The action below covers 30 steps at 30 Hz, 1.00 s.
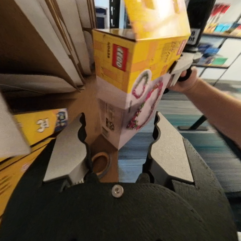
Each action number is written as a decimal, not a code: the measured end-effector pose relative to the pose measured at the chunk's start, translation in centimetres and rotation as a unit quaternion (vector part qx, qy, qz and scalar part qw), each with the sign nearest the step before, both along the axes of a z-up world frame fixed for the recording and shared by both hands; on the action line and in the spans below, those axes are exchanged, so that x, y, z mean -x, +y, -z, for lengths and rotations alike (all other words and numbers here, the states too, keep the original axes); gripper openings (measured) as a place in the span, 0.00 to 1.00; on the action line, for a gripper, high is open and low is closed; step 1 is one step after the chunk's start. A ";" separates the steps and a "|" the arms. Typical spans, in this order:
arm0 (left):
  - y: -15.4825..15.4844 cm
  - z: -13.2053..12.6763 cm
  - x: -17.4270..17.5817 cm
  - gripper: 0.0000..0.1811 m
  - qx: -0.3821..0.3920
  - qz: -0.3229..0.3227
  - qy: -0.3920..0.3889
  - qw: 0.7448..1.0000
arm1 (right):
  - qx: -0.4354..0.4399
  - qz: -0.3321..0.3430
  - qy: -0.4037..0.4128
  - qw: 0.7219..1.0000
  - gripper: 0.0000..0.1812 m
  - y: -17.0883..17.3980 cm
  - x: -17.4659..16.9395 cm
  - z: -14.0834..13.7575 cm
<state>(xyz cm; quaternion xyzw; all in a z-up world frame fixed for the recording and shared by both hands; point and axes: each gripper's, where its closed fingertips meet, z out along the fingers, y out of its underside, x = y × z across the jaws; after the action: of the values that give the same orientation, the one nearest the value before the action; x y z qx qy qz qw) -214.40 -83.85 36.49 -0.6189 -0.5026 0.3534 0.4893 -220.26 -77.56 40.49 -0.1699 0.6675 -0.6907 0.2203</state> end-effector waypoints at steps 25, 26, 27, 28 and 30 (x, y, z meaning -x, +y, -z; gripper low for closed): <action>8.0 -2.1 -12.1 0.43 -0.098 0.130 -0.005 0.987 | -0.082 -0.207 0.001 0.975 0.38 1.9 -15.6 -5.9; 7.4 -2.2 -13.7 0.43 -0.104 0.118 -0.002 0.988 | -0.089 -0.222 0.003 0.971 0.38 1.0 -17.3 -6.2; 6.6 -2.5 -15.4 0.43 -0.111 0.102 0.006 0.989 | -0.092 -0.235 0.006 0.968 0.38 0.0 -19.1 -6.4; 5.7 -2.8 -17.2 0.43 -0.118 0.084 0.016 0.989 | -0.095 -0.250 0.010 0.964 0.38 -1.0 -20.9 -6.6; 3.7 -3.2 -20.8 0.43 -0.122 0.045 0.032 0.991 | -0.099 -0.284 0.016 0.954 0.38 -3.1 -24.6 -6.8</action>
<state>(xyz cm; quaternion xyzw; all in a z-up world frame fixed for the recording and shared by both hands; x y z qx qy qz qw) -193.61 -80.12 39.71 -0.5650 -0.4974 0.2864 0.5927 -195.71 -80.70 47.27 -0.3404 0.6599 -0.5278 0.4124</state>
